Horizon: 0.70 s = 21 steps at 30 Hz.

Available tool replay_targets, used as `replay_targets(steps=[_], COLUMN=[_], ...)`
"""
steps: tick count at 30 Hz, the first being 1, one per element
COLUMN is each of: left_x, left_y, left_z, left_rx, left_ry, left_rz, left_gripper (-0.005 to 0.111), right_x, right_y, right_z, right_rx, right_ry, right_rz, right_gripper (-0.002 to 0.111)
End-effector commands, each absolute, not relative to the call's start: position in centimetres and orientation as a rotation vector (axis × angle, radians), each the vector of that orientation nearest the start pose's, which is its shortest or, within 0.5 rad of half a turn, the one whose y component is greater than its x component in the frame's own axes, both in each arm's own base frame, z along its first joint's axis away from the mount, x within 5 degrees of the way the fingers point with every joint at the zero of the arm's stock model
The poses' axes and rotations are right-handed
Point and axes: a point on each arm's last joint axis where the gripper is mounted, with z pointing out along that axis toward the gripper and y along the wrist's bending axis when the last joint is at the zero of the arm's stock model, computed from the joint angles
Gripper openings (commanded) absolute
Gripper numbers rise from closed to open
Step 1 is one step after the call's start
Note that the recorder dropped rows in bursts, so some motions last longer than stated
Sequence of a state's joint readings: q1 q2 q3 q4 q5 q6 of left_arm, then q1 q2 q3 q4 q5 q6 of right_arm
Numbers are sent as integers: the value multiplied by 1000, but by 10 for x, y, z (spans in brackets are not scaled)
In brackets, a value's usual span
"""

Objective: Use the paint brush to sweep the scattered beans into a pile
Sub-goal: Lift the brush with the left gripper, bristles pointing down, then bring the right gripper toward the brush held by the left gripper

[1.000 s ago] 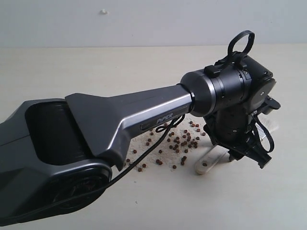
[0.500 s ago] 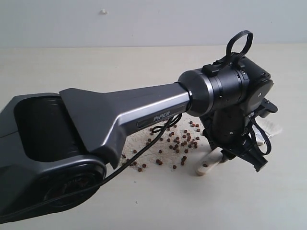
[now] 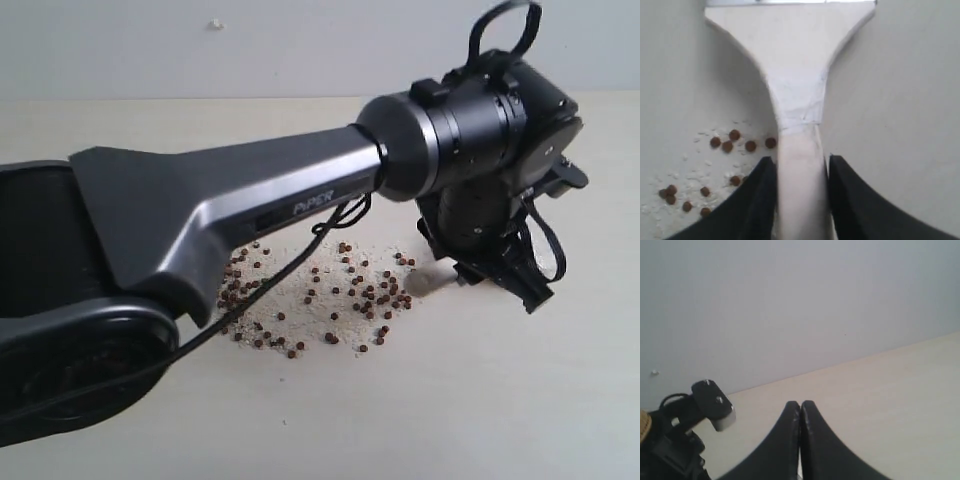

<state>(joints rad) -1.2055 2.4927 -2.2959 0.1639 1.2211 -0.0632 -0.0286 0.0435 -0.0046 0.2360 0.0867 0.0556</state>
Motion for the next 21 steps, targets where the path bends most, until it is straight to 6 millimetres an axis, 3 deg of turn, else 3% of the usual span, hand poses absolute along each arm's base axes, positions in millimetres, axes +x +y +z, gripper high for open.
replay_targets(steps=[1,6,11,14,21], left_x=[205,211,225,233,239], left_y=[-474,-465,-449,-443,-442], left_z=[212,241,270,277,270], left_rx=[1535,1511,1460,1453,1470], left_ry=[2297,2235,2257,2283,2290], left_rz=[-27,-22,-139,-224,-215], left_gripper=[0,0,0,0,0], right_x=[60,60,60,60,60], right_y=[0,0,-1,-1,-1], right_z=[203,204,208,209,209], right_rx=[245,245,329,329,328], right_ry=[1598,1590,1529,1524,1521], right_rz=[212,211,295,294,292], right_gripper=[0,0,0,0,0])
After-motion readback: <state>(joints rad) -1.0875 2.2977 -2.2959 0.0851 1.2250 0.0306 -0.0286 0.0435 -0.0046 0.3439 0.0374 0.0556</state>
